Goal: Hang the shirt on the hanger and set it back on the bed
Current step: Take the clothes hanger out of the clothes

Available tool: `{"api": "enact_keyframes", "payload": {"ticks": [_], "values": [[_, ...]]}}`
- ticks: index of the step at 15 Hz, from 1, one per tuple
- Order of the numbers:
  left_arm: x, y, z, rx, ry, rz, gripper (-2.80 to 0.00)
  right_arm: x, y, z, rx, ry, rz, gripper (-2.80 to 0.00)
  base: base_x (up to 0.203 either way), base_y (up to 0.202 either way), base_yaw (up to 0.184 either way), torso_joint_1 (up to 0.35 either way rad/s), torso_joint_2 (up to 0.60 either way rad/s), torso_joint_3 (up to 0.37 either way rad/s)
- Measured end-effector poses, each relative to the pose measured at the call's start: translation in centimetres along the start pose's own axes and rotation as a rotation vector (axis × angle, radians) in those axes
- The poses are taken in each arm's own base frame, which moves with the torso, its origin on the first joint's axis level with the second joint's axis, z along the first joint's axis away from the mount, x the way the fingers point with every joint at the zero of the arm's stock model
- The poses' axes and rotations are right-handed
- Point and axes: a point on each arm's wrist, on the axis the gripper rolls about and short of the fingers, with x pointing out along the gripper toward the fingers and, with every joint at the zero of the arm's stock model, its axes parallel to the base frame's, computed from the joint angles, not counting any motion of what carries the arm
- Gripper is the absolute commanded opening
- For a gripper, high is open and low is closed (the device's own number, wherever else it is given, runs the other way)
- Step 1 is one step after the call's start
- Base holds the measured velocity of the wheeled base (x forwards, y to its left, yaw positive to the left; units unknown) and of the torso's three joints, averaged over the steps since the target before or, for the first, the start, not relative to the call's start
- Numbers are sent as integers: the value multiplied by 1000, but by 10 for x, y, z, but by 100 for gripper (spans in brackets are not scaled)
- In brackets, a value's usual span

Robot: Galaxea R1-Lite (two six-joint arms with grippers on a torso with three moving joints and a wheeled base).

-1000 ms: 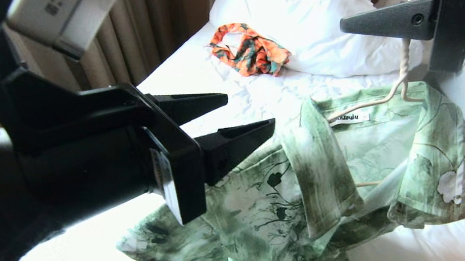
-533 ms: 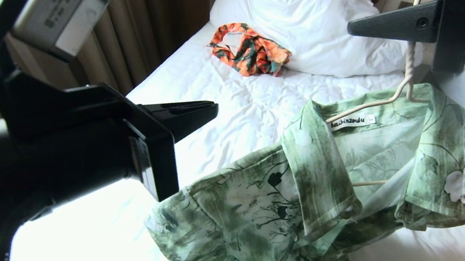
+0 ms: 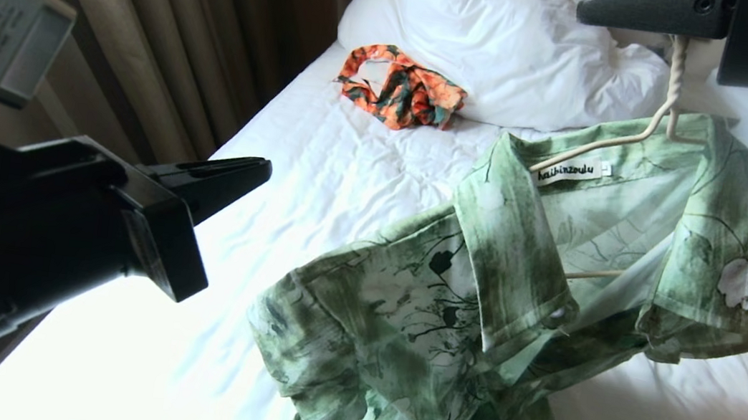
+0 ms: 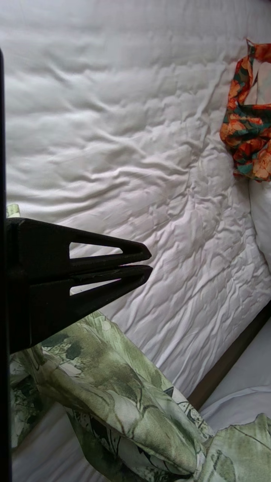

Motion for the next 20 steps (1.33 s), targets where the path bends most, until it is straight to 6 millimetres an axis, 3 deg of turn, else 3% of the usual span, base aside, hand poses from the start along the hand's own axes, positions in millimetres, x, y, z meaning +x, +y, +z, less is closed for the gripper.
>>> {"api": "enact_keyframes", "payload": {"ticks": [8, 11, 16, 20], "values": [[-18, 17, 0, -25, -28, 71, -280, -2, -1, 2, -11, -24, -12, -280, 0, 0, 0, 138, -495, -361], [-33, 24, -6, -26, -33, 103, -280, -2, -4, 12, -18, -121, -37, -280, 0, 0, 0, 190, -551, -367], [-58, 31, -10, -32, -50, 124, -280, 4, -14, 14, -41, -161, -87, -280, 0, 0, 0, 226, -588, -371], [-63, 33, -8, -36, -67, 125, -280, 18, -30, 15, -61, -243, -142, -280, 0, 0, 0, 174, -426, -260]]}}
